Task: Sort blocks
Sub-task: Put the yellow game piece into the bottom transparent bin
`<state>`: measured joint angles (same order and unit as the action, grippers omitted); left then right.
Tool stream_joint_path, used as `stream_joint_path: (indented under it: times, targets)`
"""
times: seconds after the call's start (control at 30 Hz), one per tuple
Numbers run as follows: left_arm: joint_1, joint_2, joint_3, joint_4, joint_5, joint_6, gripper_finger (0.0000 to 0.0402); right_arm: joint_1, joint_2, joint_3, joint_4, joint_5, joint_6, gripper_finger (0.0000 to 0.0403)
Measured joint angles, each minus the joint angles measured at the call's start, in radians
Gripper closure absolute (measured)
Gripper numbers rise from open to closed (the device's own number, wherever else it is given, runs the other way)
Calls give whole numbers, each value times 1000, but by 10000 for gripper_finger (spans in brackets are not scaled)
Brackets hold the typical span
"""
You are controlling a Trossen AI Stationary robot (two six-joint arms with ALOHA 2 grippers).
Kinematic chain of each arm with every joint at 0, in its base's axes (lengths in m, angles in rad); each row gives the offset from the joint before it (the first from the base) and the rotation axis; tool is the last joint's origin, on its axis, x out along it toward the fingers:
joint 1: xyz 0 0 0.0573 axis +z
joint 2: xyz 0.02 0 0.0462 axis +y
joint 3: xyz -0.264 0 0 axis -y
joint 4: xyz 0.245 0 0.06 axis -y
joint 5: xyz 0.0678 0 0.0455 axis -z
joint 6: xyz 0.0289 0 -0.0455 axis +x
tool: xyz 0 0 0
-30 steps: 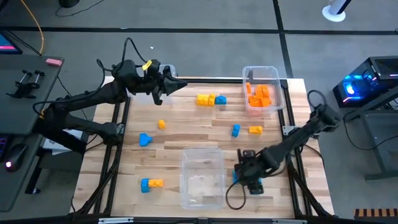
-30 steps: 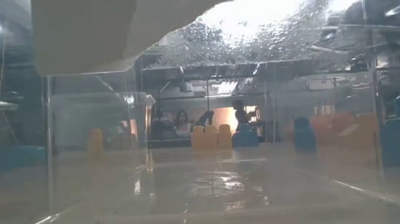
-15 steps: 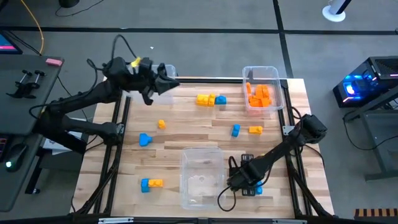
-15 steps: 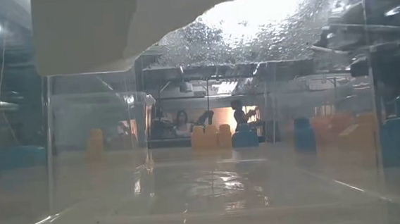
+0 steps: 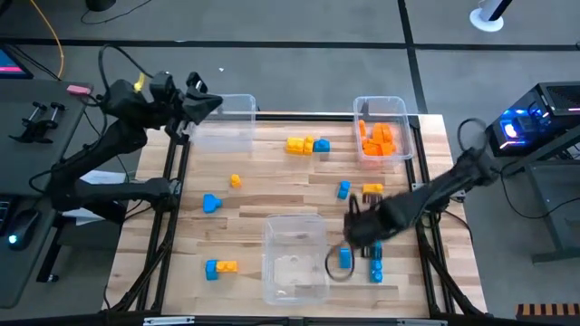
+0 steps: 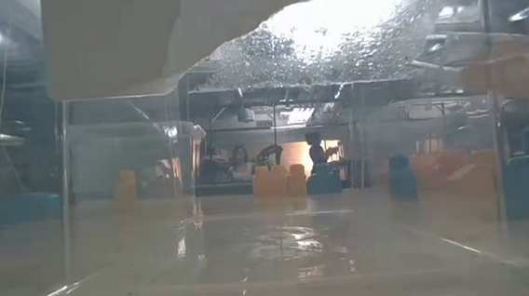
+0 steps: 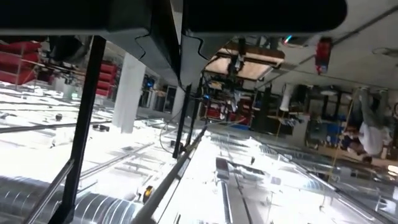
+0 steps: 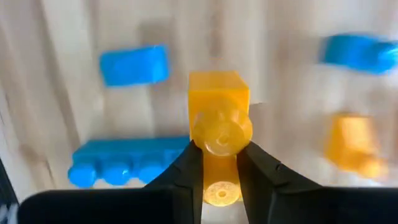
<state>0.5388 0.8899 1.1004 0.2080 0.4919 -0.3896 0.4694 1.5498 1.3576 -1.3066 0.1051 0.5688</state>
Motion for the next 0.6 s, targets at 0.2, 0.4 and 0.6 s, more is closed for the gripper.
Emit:
stream_joint_path:
  times: [0.2, 0.4, 0.6]
  targets:
    - [13, -5, 0, -39, -1, 1, 401, -176, -52, 105, 178, 0, -123, 336]
    - [13, -4, 0, -115, -7, -21, 401, -241, 17, 135, 432, -108, -343, 336]
    - [9, -4, 0, -138, 0, -108, 402, -184, 117, 161, 495, -269, -459, 336]
